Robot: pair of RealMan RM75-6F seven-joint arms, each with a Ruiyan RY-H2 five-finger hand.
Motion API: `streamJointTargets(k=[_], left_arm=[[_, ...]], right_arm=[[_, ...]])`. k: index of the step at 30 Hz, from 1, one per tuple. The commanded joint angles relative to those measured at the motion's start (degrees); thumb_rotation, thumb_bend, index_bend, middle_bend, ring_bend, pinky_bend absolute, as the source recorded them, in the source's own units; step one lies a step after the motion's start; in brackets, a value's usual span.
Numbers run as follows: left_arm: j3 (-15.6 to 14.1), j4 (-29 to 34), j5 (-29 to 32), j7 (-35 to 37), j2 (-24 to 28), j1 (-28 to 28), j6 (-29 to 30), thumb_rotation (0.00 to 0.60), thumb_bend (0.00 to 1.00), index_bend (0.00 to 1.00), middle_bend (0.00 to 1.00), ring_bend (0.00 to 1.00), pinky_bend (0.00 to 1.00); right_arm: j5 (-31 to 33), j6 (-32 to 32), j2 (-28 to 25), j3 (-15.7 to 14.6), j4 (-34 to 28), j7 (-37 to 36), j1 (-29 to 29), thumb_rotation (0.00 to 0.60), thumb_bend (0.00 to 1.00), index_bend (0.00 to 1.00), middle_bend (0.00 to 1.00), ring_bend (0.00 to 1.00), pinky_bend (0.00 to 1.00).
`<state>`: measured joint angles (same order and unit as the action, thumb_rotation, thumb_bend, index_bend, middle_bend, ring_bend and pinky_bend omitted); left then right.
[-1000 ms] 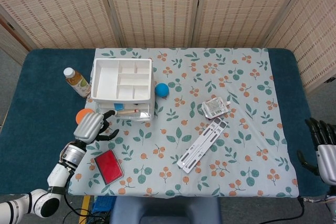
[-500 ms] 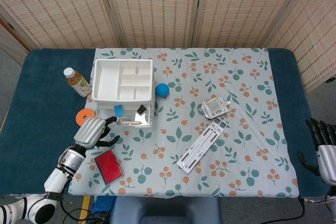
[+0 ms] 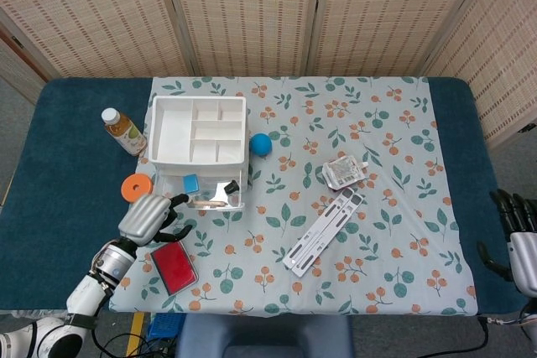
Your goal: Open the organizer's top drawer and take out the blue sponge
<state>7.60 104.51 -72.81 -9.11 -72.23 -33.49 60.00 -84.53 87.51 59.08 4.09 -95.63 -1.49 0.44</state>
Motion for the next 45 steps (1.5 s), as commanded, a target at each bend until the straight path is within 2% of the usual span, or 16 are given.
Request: streamJointTargets(k=[1, 5, 12, 20, 26, 30, 34, 41, 45], left_arm=[[-0.2, 0.5, 0.1, -0.1, 0.2, 0.1, 0.0, 0.6, 0.32, 0.42, 0.96, 1.0, 1.0], [-0.4, 1.0, 0.0, -0.1, 0.6, 0.0, -0.1, 0.6, 0.32, 0.41, 0.96, 1.0, 1.0], [-0.6, 2.6, -1.0, 0.1, 1.9, 0.2, 0.5, 0.6, 0.32, 0.29, 0.96, 1.0, 1.0], [-0.9, 5.0, -3.5, -0.7, 5.4, 0.4, 1.2, 0.6, 0.32, 0.29, 0.96, 1.0, 1.0], [0.9, 3.5, -7.6, -0.2, 9.6, -1.2, 1.3, 0.6, 0.32, 0.33, 0.95, 1.0, 1.0], [2.6, -0.3, -11.4, 1.0, 10.4, -3.1, 1.9, 0.6, 0.32, 0.35, 0.94, 1.0, 1.0], [3.1, -8.1, -18.6, 4.1, 9.6, -6.2, 2.6, 0.6, 0.32, 0.38, 0.94, 1.0, 1.0], [1.1, -19.9, -27.6, 6.4, 7.2, -10.8, 2.4, 0.6, 0.32, 0.4, 0.94, 1.0, 1.0], [-0.2, -25.2, -31.3, 6.7, 6.0, -13.2, 2.5, 0.6, 0.29, 0.4, 0.94, 1.0, 1.0]], right_arm=[[0.0, 0.0, 0.0, 0.0, 0.1, -0.1, 0.0, 0.6, 0.4, 0.0, 0.04, 0.0, 0.02], [-0.1, 0.1, 0.0, 0.0, 0.2, -0.2, -0.1, 0.6, 0.4, 0.0, 0.04, 0.0, 0.02], [-0.3, 0.5, -0.6, 0.3, 0.0, -0.4, 0.0, 0.6, 0.4, 0.0, 0.04, 0.0, 0.02], [-0.8, 1.4, -1.8, 0.7, -0.7, -0.6, -0.1, 0.6, 0.4, 0.0, 0.04, 0.0, 0.02], [-1.9, 2.4, -3.7, 0.9, -2.4, -0.2, -0.2, 0.6, 0.4, 0.0, 0.04, 0.0, 0.02], [-2.7, 3.2, -5.2, 1.2, -3.8, 0.3, -0.2, 0.6, 0.4, 0.0, 0.04, 0.0, 0.02], [-3.4, 3.9, -6.5, 1.4, -5.2, 1.0, -0.2, 0.6, 0.4, 0.0, 0.04, 0.0, 0.02], [-3.8, 4.2, -7.6, 1.2, -6.7, 1.5, -0.5, 0.6, 0.4, 0.0, 0.04, 0.0, 0.02], [-3.7, 4.2, -7.8, 1.0, -7.3, 2.1, -0.6, 0.6, 0.4, 0.0, 0.04, 0.0, 0.02]])
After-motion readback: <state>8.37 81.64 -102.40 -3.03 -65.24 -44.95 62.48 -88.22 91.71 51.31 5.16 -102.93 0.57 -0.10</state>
